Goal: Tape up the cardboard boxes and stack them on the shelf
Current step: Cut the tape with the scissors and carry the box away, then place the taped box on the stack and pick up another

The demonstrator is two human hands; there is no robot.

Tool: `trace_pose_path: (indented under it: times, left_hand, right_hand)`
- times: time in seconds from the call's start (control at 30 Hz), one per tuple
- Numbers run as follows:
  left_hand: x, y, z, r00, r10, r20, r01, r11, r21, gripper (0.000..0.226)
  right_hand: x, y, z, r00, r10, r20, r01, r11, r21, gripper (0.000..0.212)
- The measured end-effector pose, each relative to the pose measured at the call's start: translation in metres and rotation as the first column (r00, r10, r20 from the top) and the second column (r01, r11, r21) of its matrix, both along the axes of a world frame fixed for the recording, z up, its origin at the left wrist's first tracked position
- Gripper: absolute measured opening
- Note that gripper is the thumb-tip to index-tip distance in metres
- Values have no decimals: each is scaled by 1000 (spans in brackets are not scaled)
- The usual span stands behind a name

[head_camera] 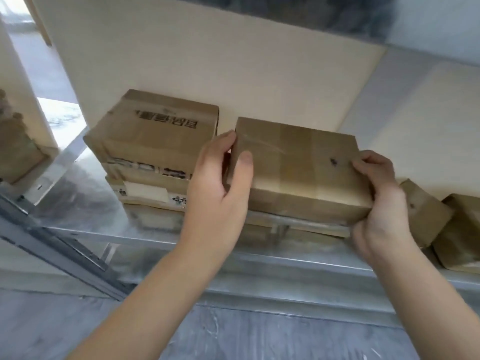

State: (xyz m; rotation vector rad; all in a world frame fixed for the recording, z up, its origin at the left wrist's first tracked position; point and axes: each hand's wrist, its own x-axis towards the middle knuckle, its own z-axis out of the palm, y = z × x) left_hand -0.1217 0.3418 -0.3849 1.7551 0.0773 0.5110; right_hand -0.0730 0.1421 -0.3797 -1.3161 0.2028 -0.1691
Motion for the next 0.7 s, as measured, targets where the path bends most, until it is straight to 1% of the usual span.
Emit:
trace_pose_path:
  times: [0.07, 0.2, 0.27, 0.33, 0.37, 0.4, 0.47, 0.53, 0.6, 0.63, 0.7]
  left_hand:
    - [11, -2, -1, 1000, 27, -6, -27, 999, 18, 42]
    - [33, -1, -12, 1000, -24, 17, 24, 999, 33, 56]
    - [44, 4, -17, 1000, -6, 21, 5, 998, 66, 53]
    - [53, 6, -17, 1000, 1, -5, 0, 989, 146, 49]
    - [56, 6, -14, 1000, 19, -22, -14, 978, 206, 49]
    - [58, 6, -11, 999, 46, -8, -43, 964, 264, 51]
    - [59, 1, -2, 994, 62, 92, -90, 936, 342, 56]
    - [54, -10, 8, 987, 14, 159, -71, 929, 364, 58]
    - [46, -27, 14, 987, -31, 156, -32, 921, 389, 58]
    - [43, -35, 14, 989, -36, 144, -30, 902, 430, 56]
    - [39, -48, 8, 997, -21, 76, -24, 840, 542, 50]
  right_hand:
    - [19, 5, -9, 1000, 10, -25, -10, 1000, 11, 10]
    - [43, 19, -21, 995, 54, -79, -50, 998, 42, 16]
    - [52, 26, -23, 994, 83, -66, -83, 997, 4, 22]
    - [59, 31, -24, 992, 120, -39, -124, 986, -109, 28]
    - [60, 32, -24, 990, 140, -33, -143, 972, -188, 31]
    - [60, 33, -23, 987, 155, -38, -160, 946, -282, 37]
    - [55, 31, -18, 984, 157, -79, -176, 864, -471, 48]
    - [46, 23, -15, 983, 141, -114, -181, 788, -589, 54]
    - [37, 14, -16, 975, 158, -153, -220, 702, -678, 65]
    - [34, 9, -17, 969, 160, -189, -247, 681, -689, 71]
    - [28, -2, -13, 955, 162, -250, -291, 685, -668, 75]
